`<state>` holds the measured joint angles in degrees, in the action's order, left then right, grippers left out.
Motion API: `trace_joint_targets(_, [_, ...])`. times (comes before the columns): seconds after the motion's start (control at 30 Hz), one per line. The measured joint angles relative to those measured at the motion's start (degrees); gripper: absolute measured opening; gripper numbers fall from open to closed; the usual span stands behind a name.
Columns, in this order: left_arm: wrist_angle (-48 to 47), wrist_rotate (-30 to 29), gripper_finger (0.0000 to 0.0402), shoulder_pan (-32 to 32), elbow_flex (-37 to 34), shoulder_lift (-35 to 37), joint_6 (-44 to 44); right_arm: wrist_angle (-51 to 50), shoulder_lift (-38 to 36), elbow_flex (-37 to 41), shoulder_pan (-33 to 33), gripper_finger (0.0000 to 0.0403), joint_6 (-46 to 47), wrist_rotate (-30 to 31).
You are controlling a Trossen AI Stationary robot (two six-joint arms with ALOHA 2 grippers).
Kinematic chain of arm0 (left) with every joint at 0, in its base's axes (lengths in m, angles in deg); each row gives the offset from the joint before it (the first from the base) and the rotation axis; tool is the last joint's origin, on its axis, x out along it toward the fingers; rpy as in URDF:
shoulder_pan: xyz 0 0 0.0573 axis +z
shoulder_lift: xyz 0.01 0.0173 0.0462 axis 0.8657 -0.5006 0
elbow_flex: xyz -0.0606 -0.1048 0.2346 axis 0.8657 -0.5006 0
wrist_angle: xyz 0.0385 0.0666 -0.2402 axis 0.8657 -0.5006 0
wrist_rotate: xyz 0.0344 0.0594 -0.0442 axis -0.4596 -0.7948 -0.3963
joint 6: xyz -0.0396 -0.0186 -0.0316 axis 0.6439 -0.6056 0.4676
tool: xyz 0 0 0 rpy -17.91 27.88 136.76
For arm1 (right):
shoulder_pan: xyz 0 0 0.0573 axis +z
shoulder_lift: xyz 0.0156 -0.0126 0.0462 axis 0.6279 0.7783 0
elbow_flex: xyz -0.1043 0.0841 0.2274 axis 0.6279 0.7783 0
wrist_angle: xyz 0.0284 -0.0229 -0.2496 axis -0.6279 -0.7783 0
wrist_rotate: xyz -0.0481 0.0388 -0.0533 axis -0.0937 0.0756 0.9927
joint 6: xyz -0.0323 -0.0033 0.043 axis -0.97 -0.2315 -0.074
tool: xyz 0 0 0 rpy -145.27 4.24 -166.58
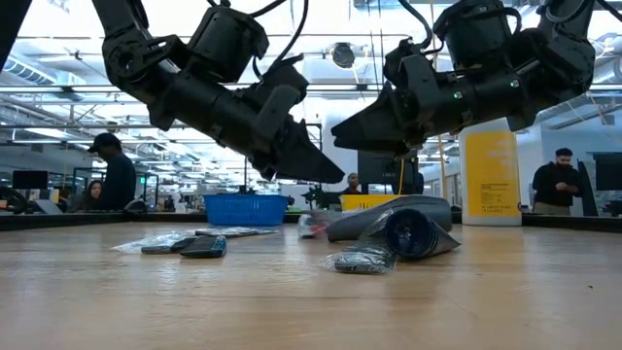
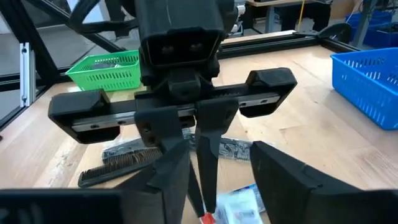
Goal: Pick & Place Travel size toiletries
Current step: Put the white toothpaste into the blue bin
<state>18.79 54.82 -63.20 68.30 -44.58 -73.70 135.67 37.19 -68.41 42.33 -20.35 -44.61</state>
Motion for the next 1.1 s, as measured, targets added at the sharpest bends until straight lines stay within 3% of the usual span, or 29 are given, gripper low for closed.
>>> trace_joint_targets(0.2, [-2.39, -0.13, 0.0009, 0.0, 0.0, 0.05, -1.08, -1.31, -0.4, 0.0, 0.0, 0.0188, -0.67, -0.14])
trace_joint_targets(0.33, [-3.46, 0.39, 0.001, 0.42, 0.2, 0.35, -3.19, -12.92, -7.16, -0.02, 0.53, 0.0188, -0.71, -0.09])
trace_joint_targets(0.43, [-6.8, 3.13, 0.0043, 1.98, 2.6, 0.33, -2.76, -24.49, -13.28, -0.02, 2.4, 0.0184, 1.95, 0.94])
trace_joint_targets(0.5, [-9.1, 3.24, 0.008, 2.71, 5.29, -0.6, -1.66, -30.2, -15.64, 0.1, 5.02, 0.0179, 6.46, 6.44])
trace_joint_targets(0.63, [-10.49, 2.62, 0.0167, 2.6, 10.38, -4.56, -0.28, -31.88, -14.82, 2.75, 13.01, 0.0167, 13.91, 25.88])
trace_joint_targets(0.77, [-17.23, -4.1, 0.0235, 2.3, 15.67, -8.02, 1.34, -28.24, -12.68, 4.5, 19.12, 0.0159, 16.32, 41.22])
trace_joint_targets(0.83, [-20.02, -7.78, 0.0254, 2.38, 17.58, -9.64, 4.22, -27.77, -12.58, 4.79, 20.76, 0.0158, 15.48, 44.26])
trace_joint_targets(0.93, [-20.7, -8.03, 0.0261, 2.11, 19.3, -11.8, 6.7, -25.65, -12.48, 4.74, 21.92, 0.0158, 12.62, 45.05])
trace_joint_targets(1.1, [-20.65, -9.76, 0.0232, 1.36, 20.04, -13.79, 8.55, -22.42, -12.5, 4.72, 22.25, 0.0159, 10.78, 44.79])
